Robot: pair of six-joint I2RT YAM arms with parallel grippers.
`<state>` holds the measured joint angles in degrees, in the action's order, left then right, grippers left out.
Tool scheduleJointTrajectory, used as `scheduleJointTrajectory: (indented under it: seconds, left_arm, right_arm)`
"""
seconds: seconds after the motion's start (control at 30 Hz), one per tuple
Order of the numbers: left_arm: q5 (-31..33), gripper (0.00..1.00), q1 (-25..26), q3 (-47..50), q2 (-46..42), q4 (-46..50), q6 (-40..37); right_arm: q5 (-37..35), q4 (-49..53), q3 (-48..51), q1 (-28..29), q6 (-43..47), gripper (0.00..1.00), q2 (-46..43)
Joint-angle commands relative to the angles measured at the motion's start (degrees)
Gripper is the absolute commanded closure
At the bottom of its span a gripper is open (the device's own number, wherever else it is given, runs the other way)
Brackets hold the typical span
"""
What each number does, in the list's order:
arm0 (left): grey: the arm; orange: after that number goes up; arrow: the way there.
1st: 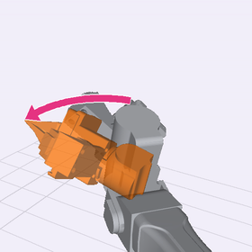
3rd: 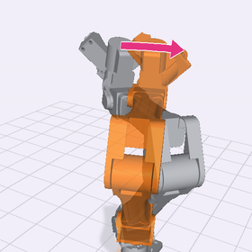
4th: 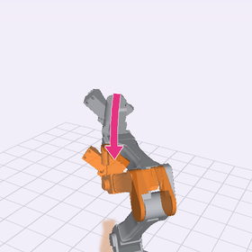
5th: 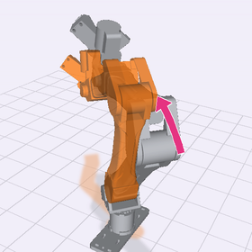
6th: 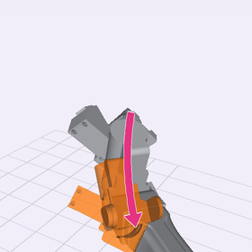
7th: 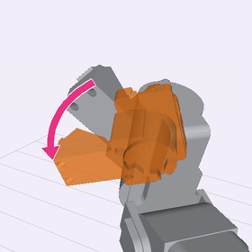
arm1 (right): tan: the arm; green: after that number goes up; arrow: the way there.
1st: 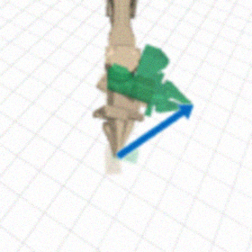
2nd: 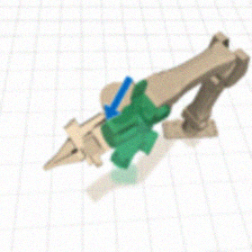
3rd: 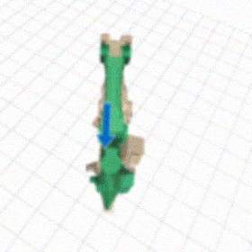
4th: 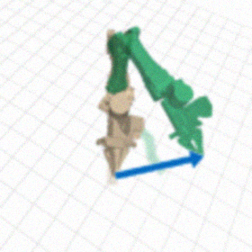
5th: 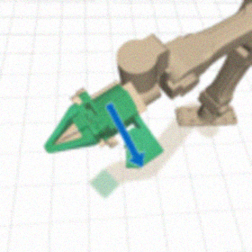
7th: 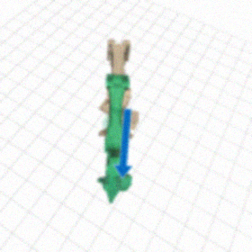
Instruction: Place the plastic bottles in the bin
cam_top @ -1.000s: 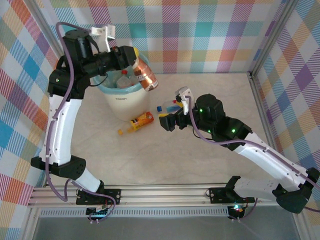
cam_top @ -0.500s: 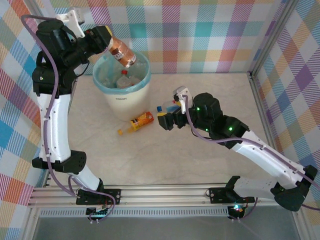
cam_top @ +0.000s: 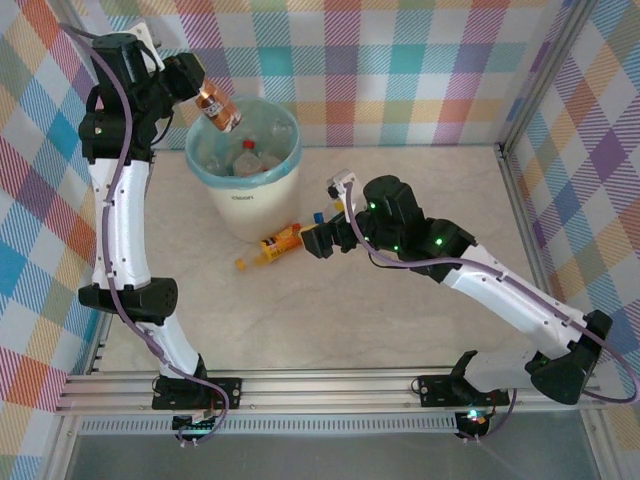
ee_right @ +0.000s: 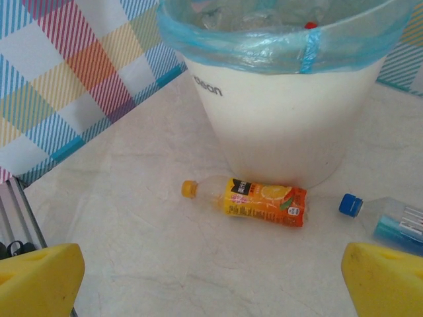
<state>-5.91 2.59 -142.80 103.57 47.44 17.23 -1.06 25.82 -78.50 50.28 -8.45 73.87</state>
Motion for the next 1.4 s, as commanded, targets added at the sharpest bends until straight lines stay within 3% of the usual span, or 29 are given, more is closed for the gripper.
scheduleJointTrajectory:
  seconds: [0.0,0.73,1.27,1.3,1.37]
  left_arm:
    - [3.8,1.00,-1.3,-1.9,2.1,2.6,-4.4]
    - [2.5,1.00,-1.4,3.8,10.6,4.6,-13.2]
    - [2.9,1.00,-1.4,4.1,13.1,5.3,-14.3]
    - [2.4,0.99,-1.4,4.0,13.2,5.2,-14.3]
    - [0.3,0.81,-1.4,3.8,13.4,4.8,-14.3]
  right_arm:
    - [2.1,1.1,-2.1,0.3,-1.3,0.00,0.4]
    - [2.4,1.9,-2.6,0.3,-2.1,0.00,2.2]
    - [2.6,2.1,-3.4,0.2,-1.2,0.00,3.7]
    - [2.6,2.3,-3.4,0.3,-1.3,0.00,3.7]
    - [2.5,2.3,-3.5,0.3,-1.3,0.01,3.8]
